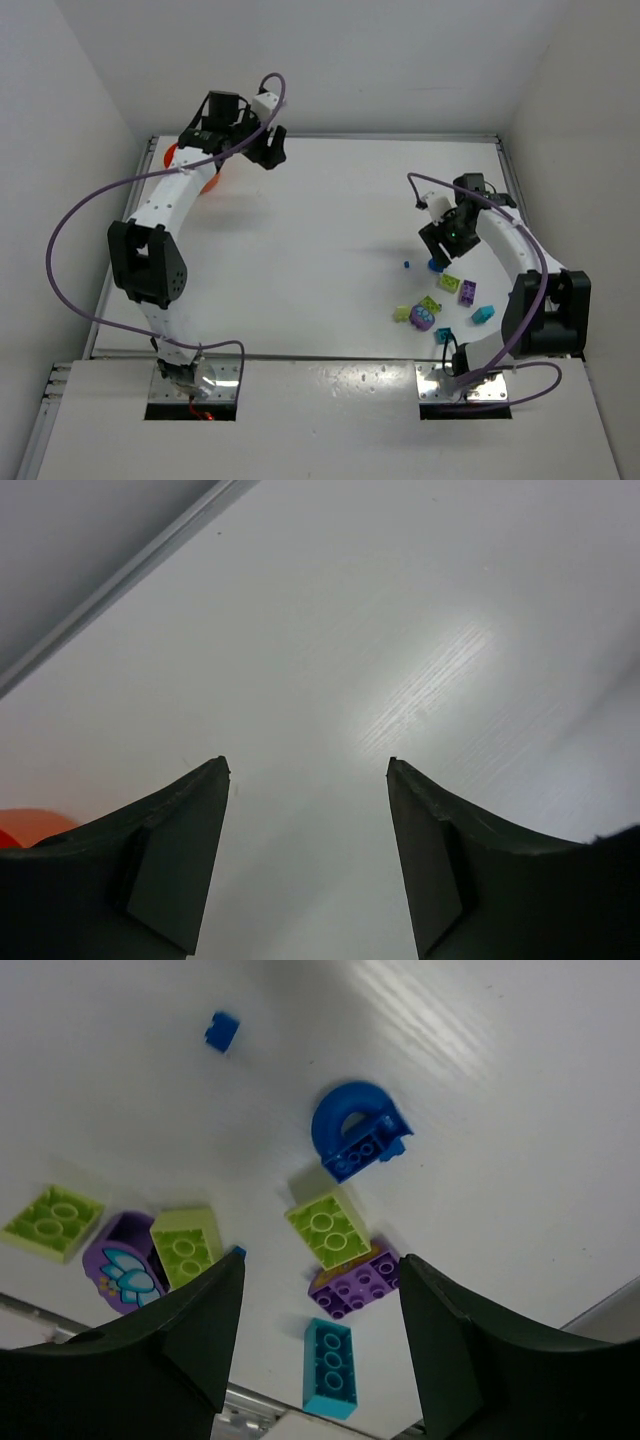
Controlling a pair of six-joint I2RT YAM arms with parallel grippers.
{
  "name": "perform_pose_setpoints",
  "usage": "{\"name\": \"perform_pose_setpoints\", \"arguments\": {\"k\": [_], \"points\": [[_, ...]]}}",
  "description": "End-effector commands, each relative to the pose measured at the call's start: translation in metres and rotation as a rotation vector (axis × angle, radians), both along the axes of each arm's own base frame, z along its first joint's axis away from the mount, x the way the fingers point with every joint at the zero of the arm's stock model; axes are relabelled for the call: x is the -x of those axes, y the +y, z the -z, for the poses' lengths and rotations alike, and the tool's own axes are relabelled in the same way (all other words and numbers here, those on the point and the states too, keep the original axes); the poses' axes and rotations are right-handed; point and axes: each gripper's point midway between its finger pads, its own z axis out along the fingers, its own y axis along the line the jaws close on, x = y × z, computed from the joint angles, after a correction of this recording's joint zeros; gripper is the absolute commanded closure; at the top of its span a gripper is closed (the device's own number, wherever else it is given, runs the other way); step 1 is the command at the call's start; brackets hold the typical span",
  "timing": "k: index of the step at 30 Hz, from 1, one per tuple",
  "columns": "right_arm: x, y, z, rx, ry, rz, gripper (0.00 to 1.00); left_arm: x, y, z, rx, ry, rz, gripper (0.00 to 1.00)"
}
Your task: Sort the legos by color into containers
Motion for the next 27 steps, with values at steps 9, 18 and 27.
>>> {"name": "perform_pose_setpoints", "arguments": {"k": [9,18,27], "points": [[0.025,-0.009,0.040,0.049,0.124,-0.289,0.29,0.026,-0.020,-0.003,0.100,0.039,0.088,0.24],[0.028,-0.015,0.061,0.073,0.187,-0.350,0.30,0.029,-0.014,0.000,0.108,0.052,0.060,0.24],[0.044,-0.026,0.082,0.118,0.275,-0.368,0.48,0.026,-0.011,0.003,0.137,0.068,0.031,0.24]]}}
